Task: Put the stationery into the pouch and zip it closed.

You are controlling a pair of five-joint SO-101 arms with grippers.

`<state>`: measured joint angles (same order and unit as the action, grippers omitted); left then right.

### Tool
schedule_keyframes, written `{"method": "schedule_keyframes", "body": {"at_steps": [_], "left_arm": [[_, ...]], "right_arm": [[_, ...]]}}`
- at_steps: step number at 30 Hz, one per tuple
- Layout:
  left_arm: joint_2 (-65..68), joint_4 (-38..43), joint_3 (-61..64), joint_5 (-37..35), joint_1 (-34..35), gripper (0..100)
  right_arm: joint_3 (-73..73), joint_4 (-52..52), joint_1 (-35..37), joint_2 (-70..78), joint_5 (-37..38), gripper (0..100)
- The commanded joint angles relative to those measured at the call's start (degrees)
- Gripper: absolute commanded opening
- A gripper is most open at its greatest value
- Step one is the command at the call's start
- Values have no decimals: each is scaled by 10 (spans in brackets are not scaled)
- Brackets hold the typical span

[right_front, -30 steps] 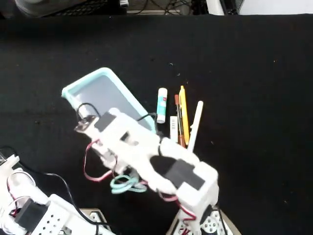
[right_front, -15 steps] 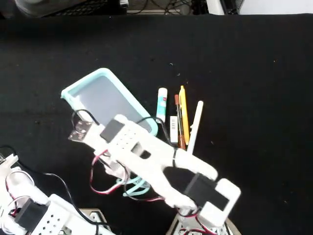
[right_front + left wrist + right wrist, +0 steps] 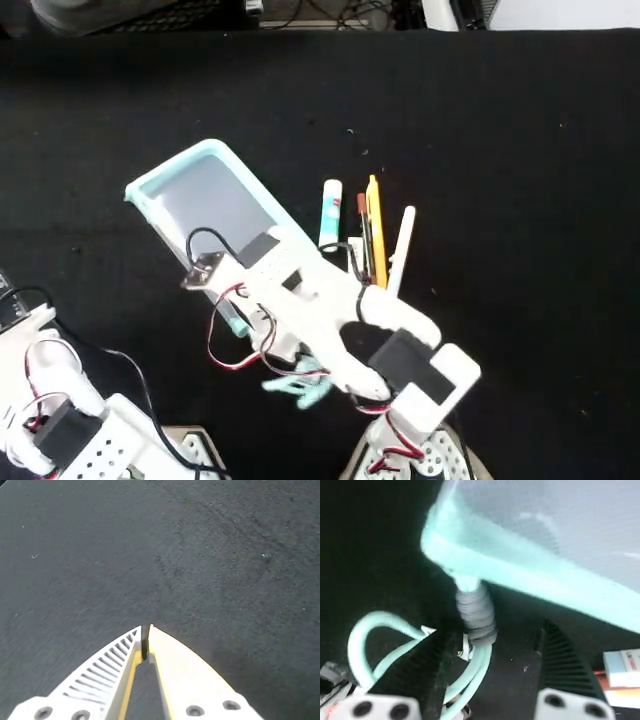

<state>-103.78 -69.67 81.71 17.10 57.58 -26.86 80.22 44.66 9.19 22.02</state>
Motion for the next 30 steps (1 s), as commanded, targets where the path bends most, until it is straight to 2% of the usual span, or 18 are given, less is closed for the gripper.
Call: {"method": "schedule_keyframes", "body": {"at_steps": [1, 8, 12, 18, 22, 25, 27, 30], "left_arm": [[-2, 11, -36, 5, -14, 47], [-2, 11, -36, 6, -14, 47], [-2, 11, -36, 6, -14, 47], [-2, 11, -38, 6, -10, 47], [-2, 11, -39, 6, -13, 47], [-2, 11, -40, 6, -13, 47], [-2, 11, -40, 6, -13, 47], [-2, 11, -41, 6, -13, 47]], "right_arm": [[15, 35, -11, -8, 18, 250], [-20, 40, -4, -97, 18, 251], [-33, -4, 25, -118, 14, 251], [-29, -86, 33, -62, 17, 251], [-8, -91, 29, 12, 17, 251], [19, -86, 0, 51, 17, 246], [40, -64, -19, 56, 17, 181], [75, -20, -49, 44, 17, 3]]}}
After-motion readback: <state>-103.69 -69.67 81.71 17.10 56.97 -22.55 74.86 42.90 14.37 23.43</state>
